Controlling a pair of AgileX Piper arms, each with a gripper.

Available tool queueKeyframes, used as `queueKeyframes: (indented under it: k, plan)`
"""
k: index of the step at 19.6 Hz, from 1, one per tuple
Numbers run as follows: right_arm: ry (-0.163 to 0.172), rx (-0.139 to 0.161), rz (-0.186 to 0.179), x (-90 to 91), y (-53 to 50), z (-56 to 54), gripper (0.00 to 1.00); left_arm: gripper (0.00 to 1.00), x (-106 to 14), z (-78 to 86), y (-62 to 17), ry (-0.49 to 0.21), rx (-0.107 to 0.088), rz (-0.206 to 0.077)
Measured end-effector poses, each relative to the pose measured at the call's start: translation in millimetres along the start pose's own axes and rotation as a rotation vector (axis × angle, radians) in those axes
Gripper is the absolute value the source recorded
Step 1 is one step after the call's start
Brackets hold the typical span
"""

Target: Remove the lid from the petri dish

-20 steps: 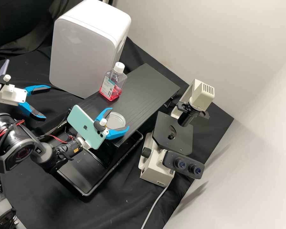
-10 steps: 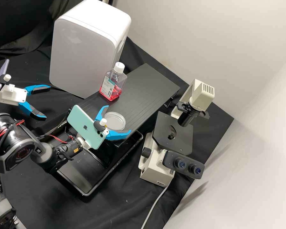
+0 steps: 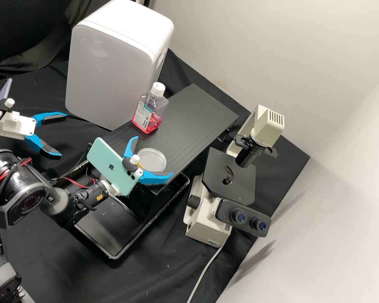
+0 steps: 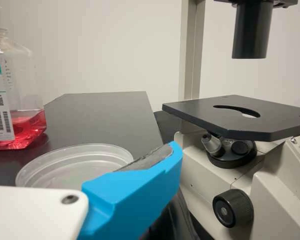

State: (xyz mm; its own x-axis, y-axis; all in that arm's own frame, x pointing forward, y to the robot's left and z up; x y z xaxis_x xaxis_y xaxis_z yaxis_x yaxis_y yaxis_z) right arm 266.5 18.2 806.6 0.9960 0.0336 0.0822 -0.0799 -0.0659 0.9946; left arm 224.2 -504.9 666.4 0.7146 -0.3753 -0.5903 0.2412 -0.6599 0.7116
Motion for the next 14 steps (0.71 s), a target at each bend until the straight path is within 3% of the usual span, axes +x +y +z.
queueKeyframes:
  k: [6,14]
  plan:
    - [-0.011,-0.019,-0.001,3.1,-2.5,2.1,1.0,1.0,0.0,0.0,0.0,0.0,0.0,0.0]
    - [-0.019,-0.019,-0.008,3.6,-4.4,4.1,1.0,1.0,0.0,0.0,0.0,0.0,0.0,0.0]
